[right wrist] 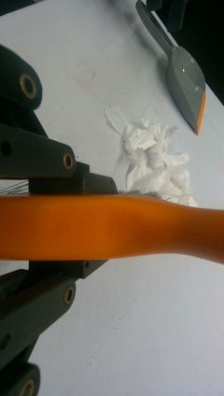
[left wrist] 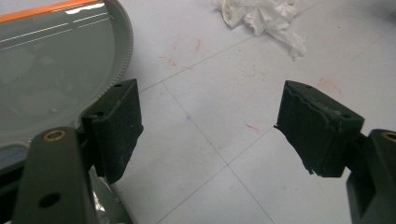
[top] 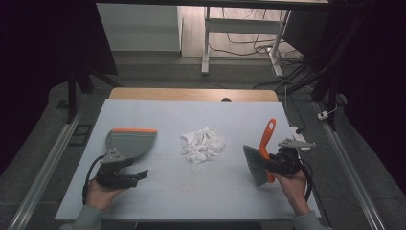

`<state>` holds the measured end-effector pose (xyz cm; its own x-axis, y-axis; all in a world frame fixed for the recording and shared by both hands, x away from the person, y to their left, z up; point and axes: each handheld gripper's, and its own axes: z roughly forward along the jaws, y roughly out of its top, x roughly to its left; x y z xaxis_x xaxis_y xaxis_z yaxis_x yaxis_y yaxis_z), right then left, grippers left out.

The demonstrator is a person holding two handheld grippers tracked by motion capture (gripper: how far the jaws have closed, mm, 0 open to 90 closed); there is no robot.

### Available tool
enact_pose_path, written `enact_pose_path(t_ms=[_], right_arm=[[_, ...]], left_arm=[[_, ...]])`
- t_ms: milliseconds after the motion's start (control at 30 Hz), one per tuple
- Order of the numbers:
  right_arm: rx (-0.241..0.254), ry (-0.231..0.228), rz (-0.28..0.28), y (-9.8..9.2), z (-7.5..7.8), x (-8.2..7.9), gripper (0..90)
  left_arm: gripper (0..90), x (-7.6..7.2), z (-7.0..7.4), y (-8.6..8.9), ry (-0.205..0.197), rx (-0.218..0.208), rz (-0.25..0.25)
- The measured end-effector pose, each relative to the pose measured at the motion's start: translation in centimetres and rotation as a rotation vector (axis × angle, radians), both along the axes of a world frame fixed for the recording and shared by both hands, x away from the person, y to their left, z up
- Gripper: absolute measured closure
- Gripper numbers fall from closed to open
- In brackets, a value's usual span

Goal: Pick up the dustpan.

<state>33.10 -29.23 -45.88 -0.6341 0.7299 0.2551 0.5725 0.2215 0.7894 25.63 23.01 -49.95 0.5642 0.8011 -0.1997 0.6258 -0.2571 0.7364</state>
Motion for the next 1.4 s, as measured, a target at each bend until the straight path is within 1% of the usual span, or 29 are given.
enact_pose_path(t_ms=[200,333,400,467,633,767,800,900,967,1000,1033,1067,1100,1133,1200,1267,1400], right_arm=[[0.006,-0.008,-0.003,-0.2,0.1,-0.1,70.2],[0.004,-0.004,-0.002,-0.2,0.0,-0.1,70.3],[0.003,-0.002,-0.003,-0.2,0.0,-0.1,70.3],[0.005,-0.009,-0.006,-0.2,0.0,-0.1,70.3],[0.008,-0.014,-0.009,-0.2,0.1,-0.2,70.3],[0.009,-0.012,-0.007,-0.3,0.0,-0.2,70.3],[0.008,-0.012,-0.007,-0.3,0.0,-0.2,70.2],[0.007,-0.013,-0.007,-0.3,0.1,-0.2,70.3],[0.007,-0.016,-0.007,-0.4,0.1,-0.2,70.2],[0.007,-0.016,-0.007,-0.4,0.1,-0.2,70.2],[0.011,-0.016,-0.007,-0.4,0.2,-0.3,70.3],[0.017,-0.016,-0.007,-0.5,0.2,-0.2,70.2],[0.021,-0.015,-0.009,-0.6,0.2,-0.2,70.2],[0.021,-0.014,-0.012,-0.6,0.2,-0.2,70.2],[0.020,-0.016,-0.013,-0.6,0.2,-0.2,70.2],[0.020,-0.016,-0.013,-0.6,0.2,-0.2,70.2],[0.009,-0.017,-0.012,-0.5,0.2,-0.3,70.2]], left_arm=[[22.7,0.0,0.0,-0.1,0.006,0.000,-0.004],[22.7,0.0,0.0,-0.1,0.007,-0.002,-0.009],[22.8,-0.1,0.1,-0.2,0.003,-0.001,-0.015],[22.8,-0.1,0.3,-0.3,0.000,0.001,-0.018],[22.9,-0.2,0.5,-0.3,0.001,0.002,-0.021],[23.3,-0.4,1.3,-0.6,-0.017,0.015,-0.030],[23.2,-0.5,1.8,-0.6,-0.025,0.019,-0.030],[22.5,-0.3,2.2,-0.5,-0.027,0.020,-0.026],[22.2,-0.1,2.5,-0.3,-0.005,0.022,-0.005],[22.2,-0.1,2.5,-0.3,-0.005,0.022,-0.005],[22.4,0.1,2.5,-0.2,0.011,0.025,0.002],[22.7,0.3,2.8,-0.1,0.036,0.035,-0.001],[22.7,0.3,2.8,-0.1,0.036,0.035,-0.001],[22.5,0.4,3.3,0.1,0.044,0.045,0.008],[22.3,0.6,3.5,0.3,0.049,0.052,0.013],[22.1,0.9,3.9,0.7,0.053,0.065,0.034],[20.6,1.6,4.5,1.7,0.079,0.080,0.090]])
